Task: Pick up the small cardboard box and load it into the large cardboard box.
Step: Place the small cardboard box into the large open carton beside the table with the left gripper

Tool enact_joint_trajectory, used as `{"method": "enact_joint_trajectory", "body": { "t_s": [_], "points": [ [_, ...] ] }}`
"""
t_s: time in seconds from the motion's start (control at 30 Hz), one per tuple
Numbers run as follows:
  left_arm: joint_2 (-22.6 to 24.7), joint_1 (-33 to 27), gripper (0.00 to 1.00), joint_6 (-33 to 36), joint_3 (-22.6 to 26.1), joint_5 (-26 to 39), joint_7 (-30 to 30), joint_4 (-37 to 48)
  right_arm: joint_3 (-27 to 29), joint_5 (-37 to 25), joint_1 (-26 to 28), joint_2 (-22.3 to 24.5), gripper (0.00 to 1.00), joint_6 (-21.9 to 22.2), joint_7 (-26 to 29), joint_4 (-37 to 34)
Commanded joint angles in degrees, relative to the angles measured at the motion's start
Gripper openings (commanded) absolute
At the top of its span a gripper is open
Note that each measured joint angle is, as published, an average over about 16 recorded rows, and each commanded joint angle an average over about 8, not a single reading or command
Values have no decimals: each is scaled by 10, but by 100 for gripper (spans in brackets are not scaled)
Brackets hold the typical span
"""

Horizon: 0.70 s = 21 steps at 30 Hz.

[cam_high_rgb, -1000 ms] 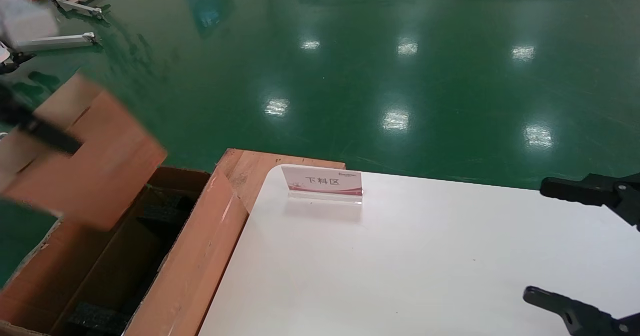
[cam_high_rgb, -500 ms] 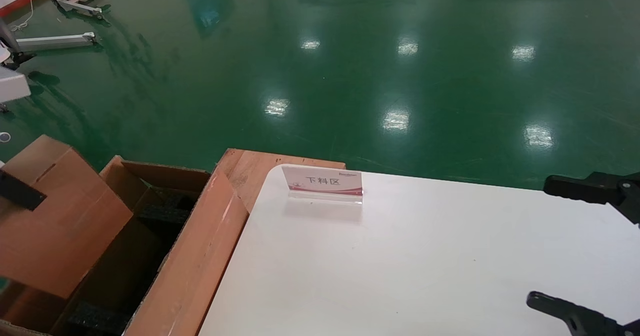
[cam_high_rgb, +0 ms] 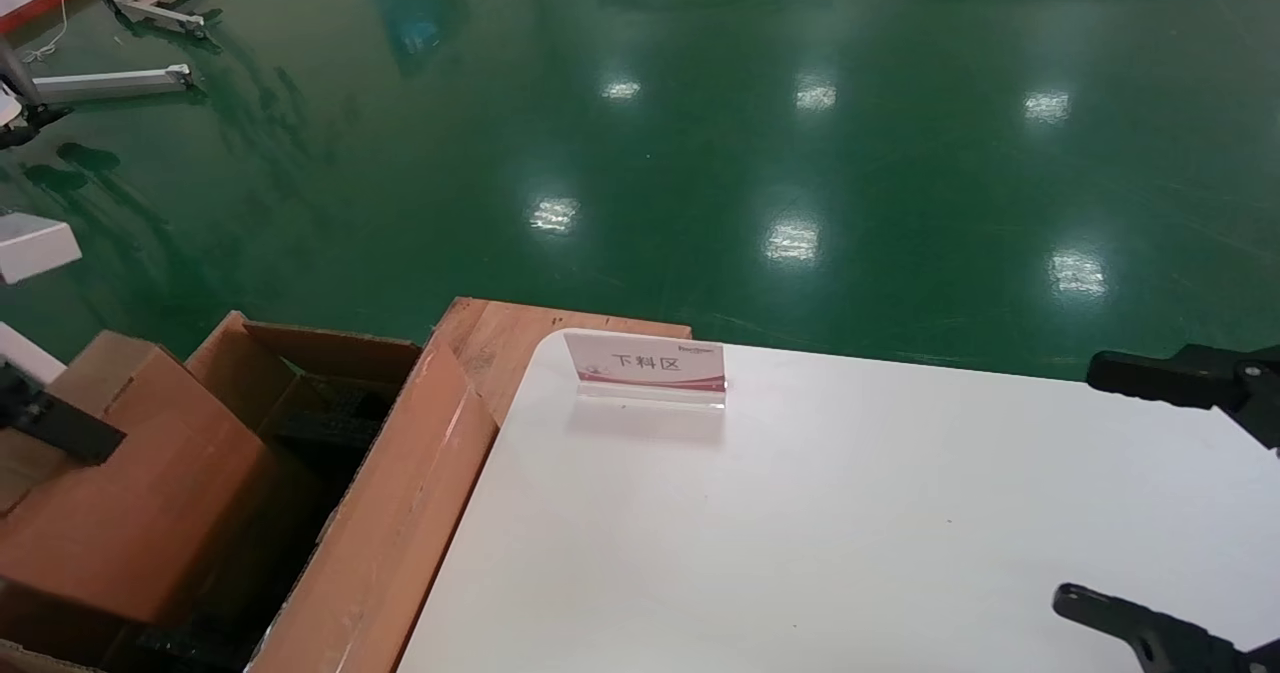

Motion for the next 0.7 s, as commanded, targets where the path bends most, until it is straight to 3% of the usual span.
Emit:
{"method": "enact_joint_trajectory", "body": {
  "t_s": [0.03,0.7],
  "points": [
    [-6,6,0,-3,0,-5,4,5,0,0,0,0,100,0,0,0],
    [-5,120,0,-64,-7,-33,32,68,-1,1,0,0,100,0,0,0]
  ]
}}
